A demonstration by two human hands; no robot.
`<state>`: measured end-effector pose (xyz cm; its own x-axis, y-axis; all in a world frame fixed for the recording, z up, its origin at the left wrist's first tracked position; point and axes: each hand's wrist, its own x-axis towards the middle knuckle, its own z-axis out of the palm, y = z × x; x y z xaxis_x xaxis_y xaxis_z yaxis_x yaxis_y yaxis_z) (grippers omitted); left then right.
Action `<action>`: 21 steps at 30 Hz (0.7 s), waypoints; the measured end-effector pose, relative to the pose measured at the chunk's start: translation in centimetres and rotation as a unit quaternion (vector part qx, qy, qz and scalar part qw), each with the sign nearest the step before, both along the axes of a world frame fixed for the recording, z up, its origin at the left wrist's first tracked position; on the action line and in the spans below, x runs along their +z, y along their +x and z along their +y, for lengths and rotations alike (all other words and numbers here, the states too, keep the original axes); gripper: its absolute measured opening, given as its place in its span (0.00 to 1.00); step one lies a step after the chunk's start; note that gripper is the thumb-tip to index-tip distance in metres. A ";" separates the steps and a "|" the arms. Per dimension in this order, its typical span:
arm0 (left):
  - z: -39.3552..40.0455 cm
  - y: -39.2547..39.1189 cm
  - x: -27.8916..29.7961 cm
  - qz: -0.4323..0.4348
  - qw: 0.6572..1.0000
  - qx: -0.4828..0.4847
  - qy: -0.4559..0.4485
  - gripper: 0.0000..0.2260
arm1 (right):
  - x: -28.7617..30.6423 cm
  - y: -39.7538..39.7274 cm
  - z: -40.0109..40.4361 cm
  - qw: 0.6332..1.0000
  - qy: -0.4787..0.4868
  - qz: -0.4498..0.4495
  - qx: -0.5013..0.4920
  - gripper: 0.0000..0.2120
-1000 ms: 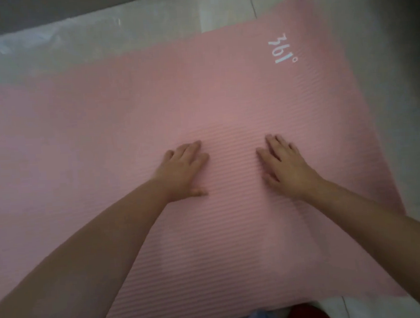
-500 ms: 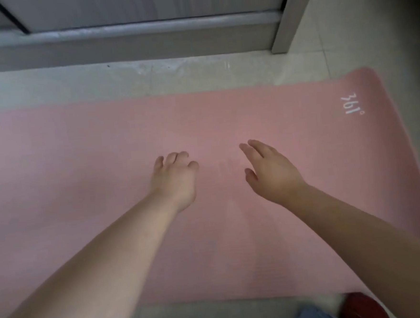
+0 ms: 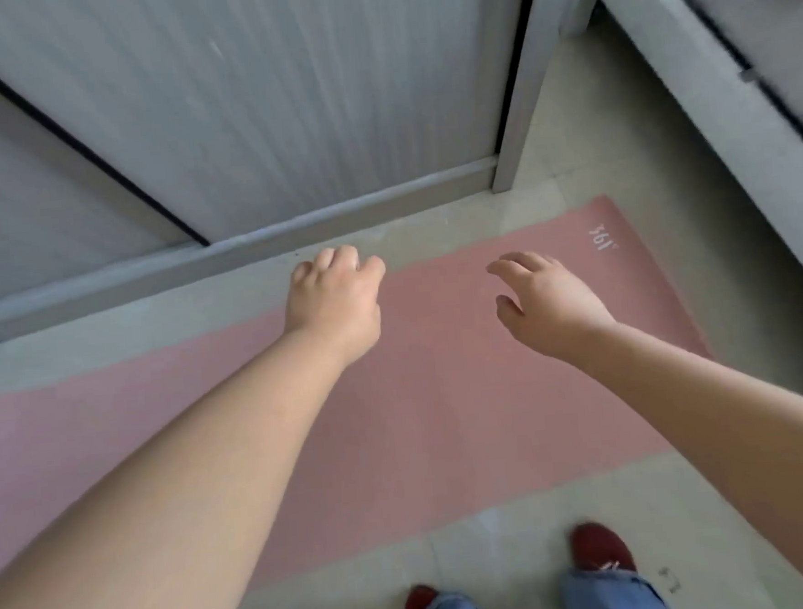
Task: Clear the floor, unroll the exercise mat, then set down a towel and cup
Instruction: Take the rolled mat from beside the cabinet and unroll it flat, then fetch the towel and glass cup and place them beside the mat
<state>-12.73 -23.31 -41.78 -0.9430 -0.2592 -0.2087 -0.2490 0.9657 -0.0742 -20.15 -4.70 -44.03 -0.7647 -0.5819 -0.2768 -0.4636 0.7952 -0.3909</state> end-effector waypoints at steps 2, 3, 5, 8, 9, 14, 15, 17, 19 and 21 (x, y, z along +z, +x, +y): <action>-0.3 -0.1 4.3 0.024 1.000 0.006 0.009 0.12 | 4.4 -0.2 -0.4 1.000 -0.001 0.016 0.002 0.21; -0.4 -0.2 5.9 0.030 0.999 0.007 0.012 0.12 | 6.4 -0.4 -0.6 1.000 0.003 0.019 0.013 0.21; -0.6 0.0 8.9 0.055 0.998 0.019 0.014 0.12 | 10.3 -1.0 -1.4 0.999 0.005 0.042 0.033 0.21; -1.0 1.5 13.9 0.075 0.996 0.048 0.010 0.14 | 16.7 -1.2 -3.2 0.994 -0.005 0.085 0.068 0.20; -1.3 2.1 15.9 0.084 0.995 0.059 0.003 0.14 | 19.3 -1.0 -4.0 0.992 -0.016 0.098 0.076 0.19; -2.2 6.0 23.1 0.074 0.991 0.107 -0.032 0.13 | 26.9 0.8 -8.4 0.979 -0.041 0.122 0.159 0.21; -2.5 6.7 24.3 0.076 0.989 0.117 -0.042 0.12 | 28.1 1.2 -9.2 0.977 -0.041 0.117 0.175 0.22; -3.2 10.6 27.6 0.079 0.976 0.192 -0.066 0.12 | 31.2 3.4 -12.1 0.960 -0.054 0.113 0.252 0.22; -3.7 14.4 30.0 0.087 0.961 0.251 -0.079 0.13 | 33.6 6.1 -14.3 0.940 -0.066 0.115 0.314 0.22; -4.1 17.2 31.7 0.098 0.947 0.295 -0.086 0.14 | 35.4 8.0 -16.0 0.926 -0.075 0.116 0.351 0.22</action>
<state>4.43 -27.37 -10.08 -0.6395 -0.7673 0.0481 -0.7667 0.6319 -0.1135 -12.14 -20.74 -8.68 -0.2116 -0.9769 -0.0289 -0.9313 0.2105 -0.2972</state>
